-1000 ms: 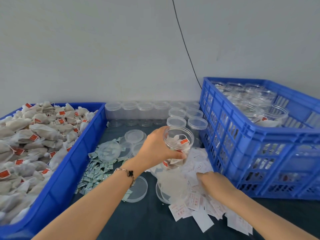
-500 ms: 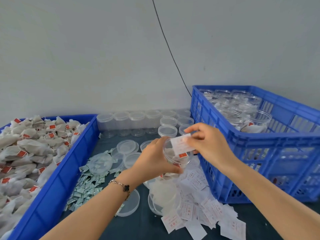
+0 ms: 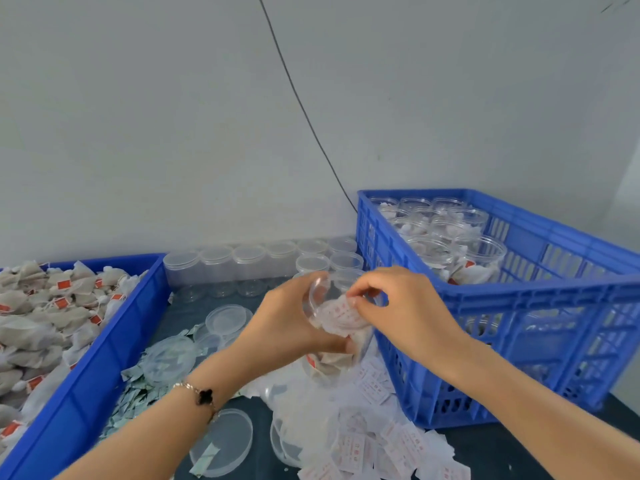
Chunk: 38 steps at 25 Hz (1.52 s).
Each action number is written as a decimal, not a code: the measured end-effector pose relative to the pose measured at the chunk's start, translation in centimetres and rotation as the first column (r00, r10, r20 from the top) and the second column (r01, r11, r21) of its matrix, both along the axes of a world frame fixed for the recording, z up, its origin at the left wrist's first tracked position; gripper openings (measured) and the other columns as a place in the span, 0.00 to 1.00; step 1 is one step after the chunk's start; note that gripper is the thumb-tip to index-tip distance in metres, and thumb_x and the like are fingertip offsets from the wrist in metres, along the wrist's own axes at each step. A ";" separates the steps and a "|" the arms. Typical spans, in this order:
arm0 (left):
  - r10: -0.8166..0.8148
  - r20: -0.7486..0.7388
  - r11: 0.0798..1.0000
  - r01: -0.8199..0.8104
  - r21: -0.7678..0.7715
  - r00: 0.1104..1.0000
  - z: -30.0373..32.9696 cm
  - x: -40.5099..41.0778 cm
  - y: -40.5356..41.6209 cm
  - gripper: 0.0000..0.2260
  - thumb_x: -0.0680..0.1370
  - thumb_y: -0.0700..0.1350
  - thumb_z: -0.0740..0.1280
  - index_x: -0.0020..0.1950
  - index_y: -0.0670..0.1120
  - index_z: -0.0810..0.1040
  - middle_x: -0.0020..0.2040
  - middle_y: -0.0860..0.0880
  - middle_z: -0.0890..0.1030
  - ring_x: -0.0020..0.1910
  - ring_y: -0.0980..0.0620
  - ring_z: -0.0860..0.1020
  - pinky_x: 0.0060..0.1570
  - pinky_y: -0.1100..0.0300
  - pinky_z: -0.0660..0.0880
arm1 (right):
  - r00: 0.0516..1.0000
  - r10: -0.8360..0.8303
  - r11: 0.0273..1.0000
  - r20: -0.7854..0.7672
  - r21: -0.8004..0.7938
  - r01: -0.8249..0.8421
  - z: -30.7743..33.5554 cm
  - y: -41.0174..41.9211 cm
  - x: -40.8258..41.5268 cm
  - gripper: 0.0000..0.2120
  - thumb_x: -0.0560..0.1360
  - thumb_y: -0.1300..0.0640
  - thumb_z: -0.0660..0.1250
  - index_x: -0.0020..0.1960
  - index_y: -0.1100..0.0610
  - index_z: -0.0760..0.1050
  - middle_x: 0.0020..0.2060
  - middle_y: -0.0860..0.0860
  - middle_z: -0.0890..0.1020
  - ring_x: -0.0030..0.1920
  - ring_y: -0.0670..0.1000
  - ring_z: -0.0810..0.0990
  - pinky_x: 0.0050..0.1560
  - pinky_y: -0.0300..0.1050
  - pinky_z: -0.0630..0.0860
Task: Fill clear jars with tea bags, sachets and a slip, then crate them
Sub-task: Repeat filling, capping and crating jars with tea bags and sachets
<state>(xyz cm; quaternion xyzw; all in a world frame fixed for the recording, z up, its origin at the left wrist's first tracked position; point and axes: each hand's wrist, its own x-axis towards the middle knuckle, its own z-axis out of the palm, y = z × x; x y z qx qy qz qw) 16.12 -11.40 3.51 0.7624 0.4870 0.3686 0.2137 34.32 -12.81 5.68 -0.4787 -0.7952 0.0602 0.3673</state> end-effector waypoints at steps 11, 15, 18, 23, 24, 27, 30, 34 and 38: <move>-0.144 0.105 0.951 0.108 0.291 0.984 13.3 12.9 4.3 0.24 0.57 0.55 0.82 0.41 0.62 0.68 0.36 0.66 0.75 0.37 0.79 0.72 0.39 0.79 0.69 | 0.945 -0.316 0.916 -0.080 0.235 0.326 14.8 1.0 11.7 0.10 0.68 0.61 0.71 0.38 0.45 0.79 0.33 0.44 0.81 0.32 0.38 0.76 0.40 0.25 0.69; -0.234 0.119 0.963 0.214 0.163 0.965 10.5 16.4 5.7 0.21 0.61 0.54 0.81 0.43 0.57 0.72 0.35 0.65 0.79 0.37 0.75 0.75 0.40 0.77 0.72 | 0.916 -0.398 0.911 -0.056 0.095 0.401 13.2 0.9 14.6 0.09 0.68 0.63 0.70 0.39 0.48 0.81 0.36 0.50 0.83 0.36 0.44 0.79 0.50 0.35 0.76; -0.262 0.214 0.963 0.242 0.116 0.941 8.8 17.7 6.3 0.20 0.64 0.55 0.80 0.49 0.55 0.75 0.45 0.57 0.81 0.44 0.61 0.80 0.48 0.60 0.79 | 0.886 -0.440 0.890 -0.147 0.064 0.452 12.0 1.7 15.3 0.07 0.70 0.63 0.68 0.42 0.54 0.83 0.39 0.53 0.84 0.43 0.50 0.82 0.56 0.48 0.77; -0.243 0.222 0.969 0.226 0.101 0.944 9.5 18.4 7.4 0.33 0.66 0.54 0.79 0.65 0.54 0.67 0.55 0.51 0.74 0.49 0.56 0.78 0.41 0.67 0.74 | 0.859 -0.495 0.865 -0.129 0.025 0.501 12.6 4.4 15.8 0.08 0.69 0.64 0.68 0.43 0.54 0.84 0.39 0.55 0.85 0.41 0.49 0.82 0.56 0.45 0.76; -0.240 0.191 0.969 0.224 0.099 0.952 9.4 18.4 7.6 0.29 0.66 0.54 0.79 0.62 0.54 0.69 0.57 0.49 0.74 0.47 0.56 0.78 0.39 0.68 0.73 | 0.857 -0.504 0.859 -0.113 0.043 0.510 12.3 4.7 15.8 0.09 0.69 0.64 0.68 0.44 0.55 0.84 0.39 0.54 0.84 0.39 0.48 0.81 0.55 0.43 0.76; -0.171 0.036 0.976 0.165 0.140 0.985 8.1 18.1 8.1 0.22 0.65 0.56 0.77 0.52 0.53 0.71 0.53 0.54 0.71 0.43 0.62 0.72 0.35 0.71 0.66 | 0.847 -0.531 0.842 -0.019 0.097 0.531 10.2 5.1 15.2 0.10 0.69 0.66 0.66 0.43 0.56 0.84 0.37 0.52 0.83 0.39 0.47 0.78 0.46 0.36 0.71; -0.158 -0.016 0.961 0.157 0.229 0.987 7.2 18.0 8.1 0.21 0.64 0.56 0.78 0.48 0.53 0.72 0.48 0.57 0.71 0.41 0.63 0.70 0.33 0.72 0.67 | 0.849 -0.529 0.845 0.014 0.100 0.525 8.9 5.0 15.2 0.10 0.69 0.65 0.66 0.42 0.54 0.84 0.31 0.46 0.78 0.39 0.47 0.77 0.44 0.37 0.70; -0.155 -0.015 0.974 0.156 0.165 0.988 8.0 17.9 8.0 0.20 0.63 0.61 0.77 0.44 0.54 0.72 0.41 0.58 0.74 0.39 0.61 0.73 0.34 0.65 0.68 | 0.846 -0.533 0.843 -0.009 0.080 0.532 9.9 5.3 16.2 0.10 0.67 0.65 0.67 0.38 0.52 0.84 0.26 0.39 0.75 0.37 0.45 0.77 0.42 0.36 0.70; -0.142 -0.330 0.985 0.167 0.048 0.933 6.2 17.4 8.1 0.22 0.64 0.66 0.74 0.43 0.50 0.74 0.41 0.56 0.78 0.43 0.56 0.76 0.43 0.59 0.76 | 0.858 -0.483 0.869 0.176 -0.025 0.495 7.4 5.6 15.5 0.10 0.69 0.64 0.67 0.38 0.52 0.84 0.27 0.36 0.75 0.33 0.41 0.75 0.36 0.36 0.69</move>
